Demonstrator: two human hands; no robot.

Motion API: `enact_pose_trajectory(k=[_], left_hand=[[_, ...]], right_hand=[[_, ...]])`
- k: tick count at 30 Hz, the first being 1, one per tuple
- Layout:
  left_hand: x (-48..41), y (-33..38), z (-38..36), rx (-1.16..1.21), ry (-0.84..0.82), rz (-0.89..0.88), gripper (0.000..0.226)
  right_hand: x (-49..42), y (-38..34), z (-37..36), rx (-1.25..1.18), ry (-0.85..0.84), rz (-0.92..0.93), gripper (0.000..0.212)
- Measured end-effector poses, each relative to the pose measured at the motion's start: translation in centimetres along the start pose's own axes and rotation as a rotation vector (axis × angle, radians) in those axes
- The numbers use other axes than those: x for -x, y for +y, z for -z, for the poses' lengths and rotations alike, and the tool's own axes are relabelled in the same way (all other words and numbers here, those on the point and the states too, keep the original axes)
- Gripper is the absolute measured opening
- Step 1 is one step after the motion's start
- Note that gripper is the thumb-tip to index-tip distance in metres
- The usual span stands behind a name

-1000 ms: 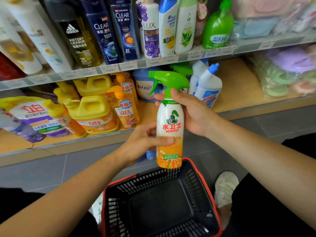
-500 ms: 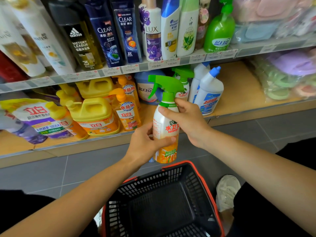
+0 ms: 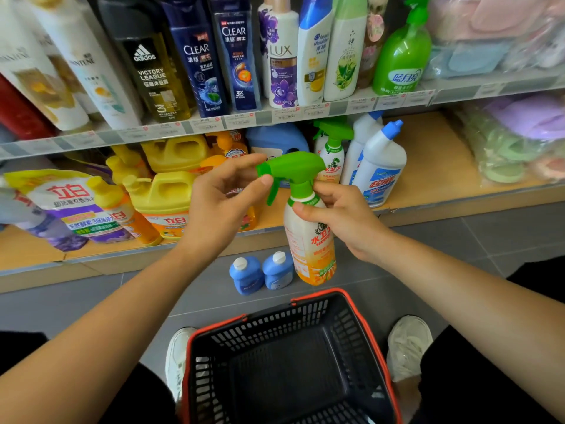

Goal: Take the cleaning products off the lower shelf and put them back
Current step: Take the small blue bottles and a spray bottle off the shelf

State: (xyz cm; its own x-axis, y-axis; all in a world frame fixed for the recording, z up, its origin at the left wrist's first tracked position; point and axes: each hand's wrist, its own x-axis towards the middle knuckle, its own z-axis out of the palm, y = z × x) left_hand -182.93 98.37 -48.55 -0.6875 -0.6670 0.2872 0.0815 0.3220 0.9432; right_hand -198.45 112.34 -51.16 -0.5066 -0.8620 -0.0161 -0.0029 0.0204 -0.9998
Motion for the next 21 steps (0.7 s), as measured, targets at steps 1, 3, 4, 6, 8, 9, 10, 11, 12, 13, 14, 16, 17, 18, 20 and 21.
enact_pose_trajectory(k=[1,3,4,6,8,9,10,11,12,13,14,16,17,18,20,21], left_hand=[[0.0,0.1,0.2,-0.069,0.004,-0.070,0.030],[0.2,0.3,0.5,-0.201,0.037,-0.166,0.030],[0.3,0.4,0.7,-0.259,0.049,-0.207,0.031],[0.4,0.7,1.1,-0.369,0.044,-0.309,0.032],[0.3,0.9,1.6,-0.458,0.024,-0.427,0.032],[0.3,0.9,1.7,-0.493,0.019,-0.478,0.032],[0.2,1.0,1.9,-0.522,0.016,-0.522,0.032],[0.2,1.0,2.0,-0.546,0.016,-0.555,0.031],[0.2,1.0,2.0,-0.564,0.018,-0.575,0.030],[0.2,1.0,2.0,-0.573,0.027,-0.577,0.030],[0.3,1.0,2.0,-0.566,0.042,-0.556,0.029],[0.6,1.2,1.6,-0.483,0.083,-0.420,0.027],[0.7,1.2,1.4,-0.411,0.104,-0.325,0.025],[0.7,1.2,1.2,-0.338,0.120,-0.244,0.021],[0.6,1.2,1.0,-0.261,0.136,-0.169,0.015],[0.5,1.1,1.0,-0.255,0.129,-0.159,0.014]], right_hand=[[0.0,0.0,-0.1,0.018,-0.023,0.013,0.021],[0.0,0.0,-0.3,0.031,-0.060,0.026,0.021],[0.0,0.0,-0.3,0.028,-0.074,0.025,0.022],[-0.1,0.0,-0.3,0.019,-0.097,0.019,0.023],[-0.2,0.0,-0.3,0.013,-0.112,0.014,0.023],[-0.2,0.0,-0.3,0.012,-0.114,0.009,0.023],[-0.3,0.1,-0.3,0.012,-0.112,0.004,0.022],[-0.3,0.1,-0.3,0.015,-0.110,-0.002,0.022],[-0.3,0.2,-0.3,0.020,-0.109,-0.007,0.021],[-0.3,0.3,-0.2,0.027,-0.109,-0.008,0.021],[-0.3,0.4,-0.2,0.038,-0.110,-0.005,0.020],[-0.3,0.5,-0.2,0.057,-0.106,0.019,0.020],[-0.2,0.5,-0.2,0.065,-0.101,0.035,0.020],[-0.2,0.5,-0.2,0.074,-0.096,0.049,0.020],[-0.3,0.6,-0.2,0.092,-0.091,0.068,0.020],[-0.3,0.7,-0.1,0.096,-0.091,0.069,0.019]])
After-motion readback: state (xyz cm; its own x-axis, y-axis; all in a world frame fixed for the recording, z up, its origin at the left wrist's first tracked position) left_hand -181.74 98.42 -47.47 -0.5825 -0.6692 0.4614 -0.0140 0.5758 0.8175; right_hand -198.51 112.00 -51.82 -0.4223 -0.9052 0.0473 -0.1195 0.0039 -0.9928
